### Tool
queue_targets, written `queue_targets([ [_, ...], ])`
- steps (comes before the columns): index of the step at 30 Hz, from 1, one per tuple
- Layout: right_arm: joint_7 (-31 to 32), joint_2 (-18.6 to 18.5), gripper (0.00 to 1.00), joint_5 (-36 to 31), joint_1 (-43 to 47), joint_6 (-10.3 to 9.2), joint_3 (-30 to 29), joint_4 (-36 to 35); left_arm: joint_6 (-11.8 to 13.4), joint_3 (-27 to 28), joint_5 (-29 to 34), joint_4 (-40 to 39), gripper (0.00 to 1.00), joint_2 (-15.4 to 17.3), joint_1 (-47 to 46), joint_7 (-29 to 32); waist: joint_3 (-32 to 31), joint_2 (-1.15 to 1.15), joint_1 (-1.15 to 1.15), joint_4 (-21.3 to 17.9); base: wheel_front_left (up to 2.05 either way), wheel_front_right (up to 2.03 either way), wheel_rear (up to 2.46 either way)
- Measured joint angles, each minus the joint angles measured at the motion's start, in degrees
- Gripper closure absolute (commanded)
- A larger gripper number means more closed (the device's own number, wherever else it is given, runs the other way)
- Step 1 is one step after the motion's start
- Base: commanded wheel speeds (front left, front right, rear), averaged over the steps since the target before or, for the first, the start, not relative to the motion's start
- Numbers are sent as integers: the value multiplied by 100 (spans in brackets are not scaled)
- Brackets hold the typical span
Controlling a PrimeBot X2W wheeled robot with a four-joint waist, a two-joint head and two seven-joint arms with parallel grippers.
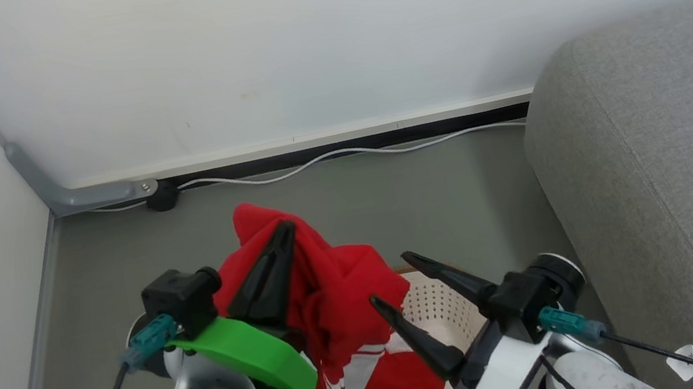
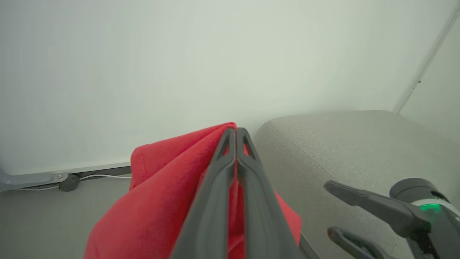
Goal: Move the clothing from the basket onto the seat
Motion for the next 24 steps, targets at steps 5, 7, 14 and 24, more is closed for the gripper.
queue_targets([
  [5,1,1,0,64,-261,5,248,-47,-34,-313,-8,-241,100,-108,1,151,61,0,0,-112,0,0,0],
  [7,1,-5,0,125,-344,5,226,-45,-45,-500,-9,-319,100,-135,2,229,87,0,0,-150,0,0,0],
  [14,1,-38,100,341,-467,5,102,12,-76,-853,-19,-600,100,-185,2,377,146,0,0,-215,0,0,0],
  [24,1,-44,100,668,-481,7,-31,42,4,-788,-59,-861,0,-186,180,412,203,0,0,-502,0,0,0],
])
